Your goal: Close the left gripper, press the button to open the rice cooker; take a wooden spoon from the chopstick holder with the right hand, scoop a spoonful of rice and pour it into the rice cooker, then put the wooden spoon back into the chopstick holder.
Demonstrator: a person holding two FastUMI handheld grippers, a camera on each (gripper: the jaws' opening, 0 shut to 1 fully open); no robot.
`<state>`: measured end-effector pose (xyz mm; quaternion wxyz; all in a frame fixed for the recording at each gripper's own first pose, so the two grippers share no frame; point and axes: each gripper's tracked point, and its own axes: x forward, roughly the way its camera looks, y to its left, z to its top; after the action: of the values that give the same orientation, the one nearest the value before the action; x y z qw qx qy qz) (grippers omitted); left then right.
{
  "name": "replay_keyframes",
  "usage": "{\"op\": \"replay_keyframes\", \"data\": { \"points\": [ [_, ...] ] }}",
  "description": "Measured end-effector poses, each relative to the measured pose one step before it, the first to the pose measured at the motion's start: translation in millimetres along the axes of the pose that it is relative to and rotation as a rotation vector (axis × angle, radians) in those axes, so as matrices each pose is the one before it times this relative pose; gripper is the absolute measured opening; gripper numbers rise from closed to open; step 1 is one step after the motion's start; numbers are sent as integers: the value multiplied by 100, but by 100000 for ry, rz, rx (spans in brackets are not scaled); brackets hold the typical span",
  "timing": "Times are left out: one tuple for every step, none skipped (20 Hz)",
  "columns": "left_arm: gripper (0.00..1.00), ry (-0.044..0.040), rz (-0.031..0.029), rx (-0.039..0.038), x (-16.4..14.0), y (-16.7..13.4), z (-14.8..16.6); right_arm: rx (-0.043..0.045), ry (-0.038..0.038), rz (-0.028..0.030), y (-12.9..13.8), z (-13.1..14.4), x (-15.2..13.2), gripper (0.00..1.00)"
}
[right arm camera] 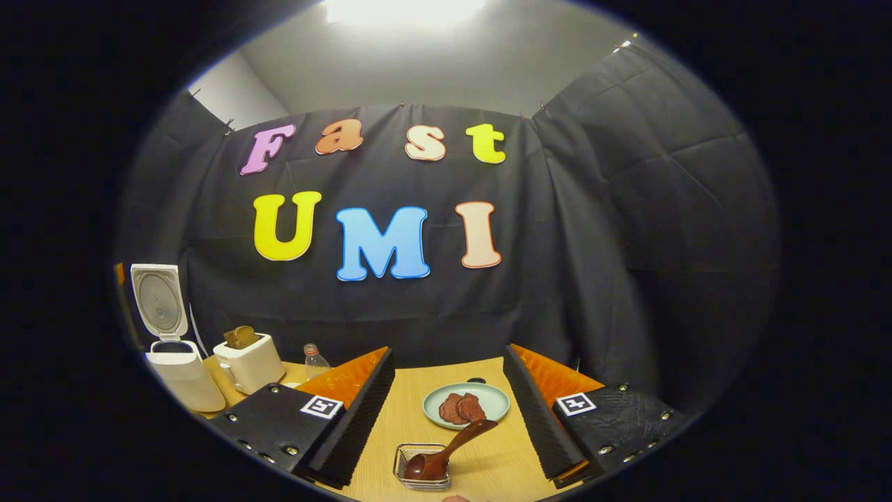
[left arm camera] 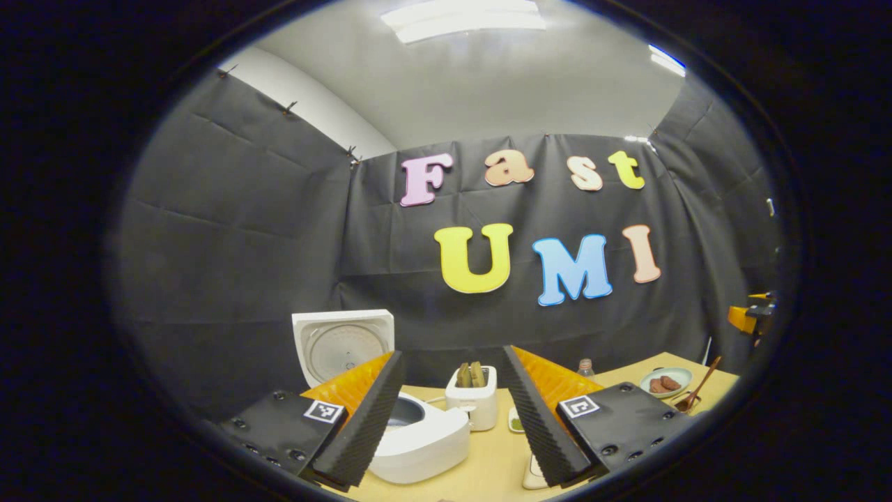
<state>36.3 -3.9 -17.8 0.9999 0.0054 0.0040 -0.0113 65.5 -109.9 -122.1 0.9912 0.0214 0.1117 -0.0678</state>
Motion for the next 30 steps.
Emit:
{"op": "replay_keyframes", "data": {
  "points": [
    [96, 681, 939, 246, -351, 75, -199, 886, 2140, -349, -325, -842, 561, 96],
    [96, 324, 799, 321, -479, 92, -55, 1024, 1595, -562, -439, -679, 651, 96],
    [96, 599, 583, 458, -396, -88, -72, 1091, 2056, -76, -226, -818, 592, 96],
    [96, 68, 452, 558, -377, -16, 91, 798, 1812, 165, -105, -727, 635, 96],
    [96, -237, 649, 594, -273, 19, 126, 427, 1690, -450, -349, -870, 579, 96],
    [96, -123, 238, 413, -238, -113, 259, 557, 2315, -12, -208, -858, 593, 96],
    [96, -163, 12, 628, -183, -163, 78, 771, 2361, -480, -135, -952, 607, 96],
    [96, -344, 273, 748, -193, -7, 246, 1018, 2658, 80, -140, -1068, 555, 96],
    [96, 35, 79, 558, -190, -32, -18, 1478, 2969, -82, -87, -1134, 396, 96],
    [96, 95, 394, 277, -192, 54, 63, 1927, 2925, 246, -15, -976, 364, 96],
    [96, 149, 318, 176, -22, 100, -4, 1648, 2362, -368, -128, -918, 358, 96],
    [96, -39, 753, 328, -286, 75, 124, 1283, 2187, -383, -212, -751, 370, 96],
    [96, -47, 590, 209, -117, 247, 151, 913, 1877, 16, -134, -725, 309, 96],
    [96, 245, 426, 47, -220, 51, -23, 824, 1810, -317, -144, -575, 376, 96],
    [96, 143, 284, 176, -151, 141, -228, 1250, 2092, -396, -225, -714, 472, 96],
    [96, 333, 583, 610, -171, 161, 6, 2168, 2181, 280, -52, -564, 367, 96],
    [96, 183, 633, 611, -130, 284, -124, 2155, 2088, 338, 71, -513, 462, 96],
    [96, 276, 449, 478, -147, 99, -60, 1806, 2596, 470, 118, -729, 46, 97],
    [96, 428, 235, 488, -75, -50, -245, 896, 2439, 527, 114, -636, 242, 97],
    [96, 524, 436, 587, -172, 78, -117, 589, 886, 122, 11, -500, 138, 96],
    [96, 267, 605, 342, -146, 296, -35, -109, 1194, 476, 1, -254, 200, 93],
    [96, -37, 439, 83, -153, 226, 80, 206, 750, 525, 90, -503, 282, 89],
    [96, 40, 561, 169, -21, 249, 16, -65, 1288, 238, 27, -354, 135, 84],
    [96, -49, 568, 252, -36, 322, 103, -82, 1005, -339, 27, -332, 188, 69],
    [96, -2, 568, 272, -99, 127, -74, 161, 485, 330, 33, -176, 25, 59],
    [96, 161, 260, 160, -69, 138, -90, -183, 727, 1456, 434, 24, -111, 39],
    [96, 35, 413, 179, 3, 97, -91, -817, 519, 1573, 578, -351, 21, 36],
    [96, -375, 307, 1, 17, 252, 135, -2097, 543, 667, 168, -188, 185, 36],
    [96, -368, 101, -260, 225, 14, 110, 225, -2217, -1043, -195, 801, -613, 36],
    [96, -161, -316, -549, 139, -8, -7, -1054, 2291, 3766, 945, -503, -1, 17]
  ]
}}
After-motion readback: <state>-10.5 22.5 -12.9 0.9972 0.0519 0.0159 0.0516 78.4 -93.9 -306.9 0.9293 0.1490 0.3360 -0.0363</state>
